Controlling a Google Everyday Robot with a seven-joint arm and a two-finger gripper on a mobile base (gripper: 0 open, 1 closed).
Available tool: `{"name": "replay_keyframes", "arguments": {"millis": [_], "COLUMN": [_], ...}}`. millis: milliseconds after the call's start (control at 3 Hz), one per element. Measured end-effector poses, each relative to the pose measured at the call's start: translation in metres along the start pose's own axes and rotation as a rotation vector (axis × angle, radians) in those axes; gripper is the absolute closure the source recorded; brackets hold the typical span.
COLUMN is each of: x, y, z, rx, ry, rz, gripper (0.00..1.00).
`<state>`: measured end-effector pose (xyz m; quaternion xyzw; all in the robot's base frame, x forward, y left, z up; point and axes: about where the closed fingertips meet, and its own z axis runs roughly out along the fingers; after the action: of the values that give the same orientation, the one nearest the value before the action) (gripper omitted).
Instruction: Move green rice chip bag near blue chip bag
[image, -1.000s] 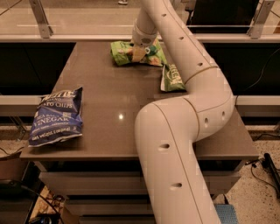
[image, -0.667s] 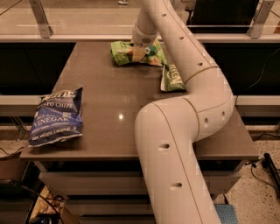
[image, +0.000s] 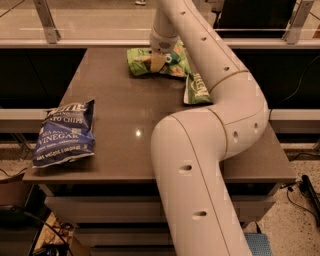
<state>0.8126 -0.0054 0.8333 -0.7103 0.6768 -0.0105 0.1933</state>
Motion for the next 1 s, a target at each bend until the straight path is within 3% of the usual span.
{"name": "replay_keyframes", "arguments": {"millis": [333,1000], "x": [-0.004,-0.016], "y": [0.016,0.032], "z": [-0.014,-0.044], "rx": [-0.045,-0.046], "ry": [0.059,0.131], "rz": [0.089,0.165], "gripper": [1.0,1.0]}}
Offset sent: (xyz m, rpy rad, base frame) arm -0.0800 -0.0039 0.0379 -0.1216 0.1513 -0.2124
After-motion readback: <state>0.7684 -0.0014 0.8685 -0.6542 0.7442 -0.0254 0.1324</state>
